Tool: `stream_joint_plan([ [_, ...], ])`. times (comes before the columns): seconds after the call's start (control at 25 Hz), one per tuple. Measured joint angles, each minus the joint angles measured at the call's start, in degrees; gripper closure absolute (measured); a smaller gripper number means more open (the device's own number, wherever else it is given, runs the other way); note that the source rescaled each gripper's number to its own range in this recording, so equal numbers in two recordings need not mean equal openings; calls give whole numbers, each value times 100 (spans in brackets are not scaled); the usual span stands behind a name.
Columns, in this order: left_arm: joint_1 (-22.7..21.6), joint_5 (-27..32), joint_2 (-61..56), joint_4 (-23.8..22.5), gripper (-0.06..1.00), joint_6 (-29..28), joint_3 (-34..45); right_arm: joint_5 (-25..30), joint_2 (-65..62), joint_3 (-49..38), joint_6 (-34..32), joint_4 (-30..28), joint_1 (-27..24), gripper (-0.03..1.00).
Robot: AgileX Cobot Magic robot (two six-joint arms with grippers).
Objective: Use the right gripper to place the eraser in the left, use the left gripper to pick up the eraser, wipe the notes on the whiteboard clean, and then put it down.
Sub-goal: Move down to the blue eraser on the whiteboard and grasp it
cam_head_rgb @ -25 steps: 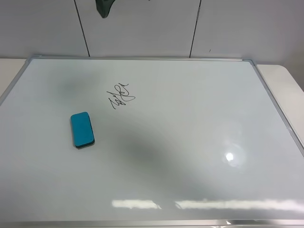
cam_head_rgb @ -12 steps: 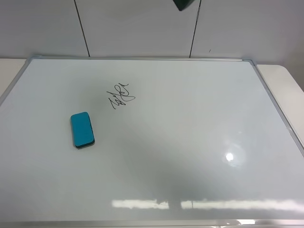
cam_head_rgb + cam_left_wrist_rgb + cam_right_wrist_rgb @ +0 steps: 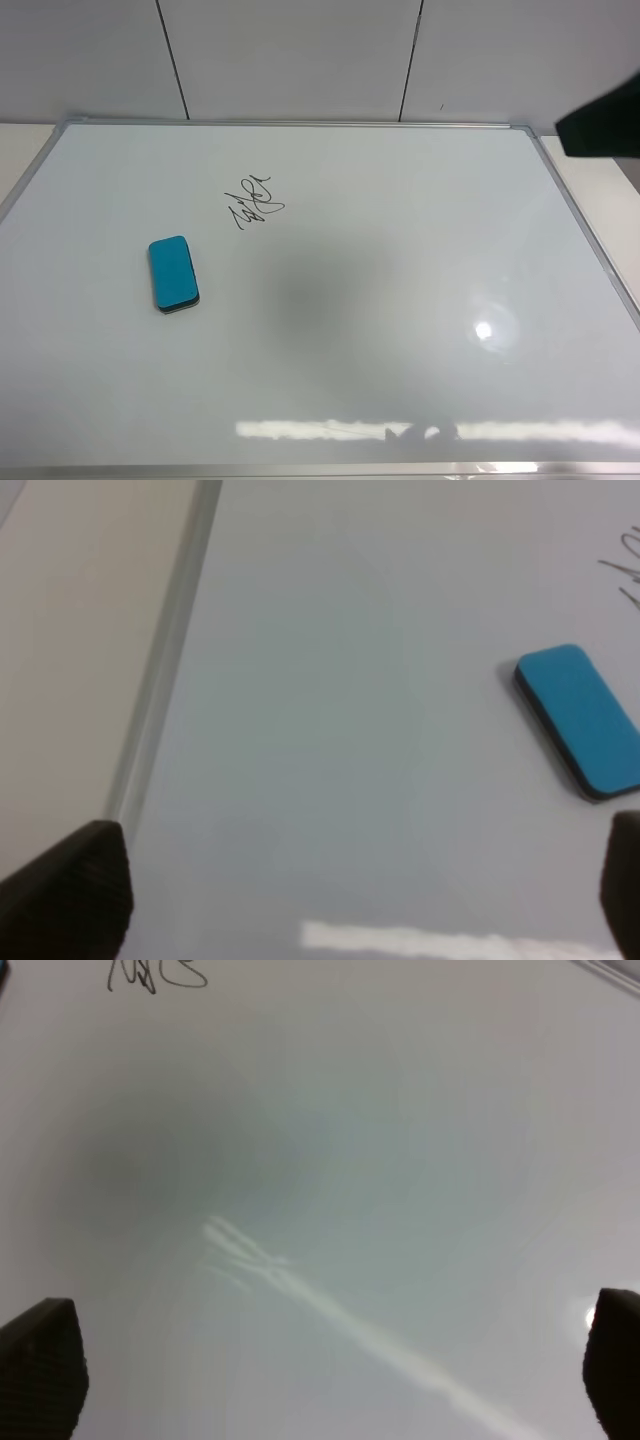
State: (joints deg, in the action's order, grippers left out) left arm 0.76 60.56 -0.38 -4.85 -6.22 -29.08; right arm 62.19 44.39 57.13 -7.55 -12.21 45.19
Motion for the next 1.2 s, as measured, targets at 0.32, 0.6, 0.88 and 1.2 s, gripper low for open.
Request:
stream_joint_plan([
  [0.32, 0, 0, 0, 0, 6, 0, 0, -13, -2456, -1157, -326, 163, -71, -3],
  [0.6, 0, 0, 0, 0, 6, 0, 0, 13, -4324, -2214, -266, 225, -1369, -3],
  [0.88, 5, 0, 0, 0, 6, 0, 0, 58, -4451, -2751, 897, 732, -2991, -3],
  [1.2, 5, 0, 0, 0, 6, 0, 0, -35, -4451, -2775, 1098, 799, -4241, -3],
])
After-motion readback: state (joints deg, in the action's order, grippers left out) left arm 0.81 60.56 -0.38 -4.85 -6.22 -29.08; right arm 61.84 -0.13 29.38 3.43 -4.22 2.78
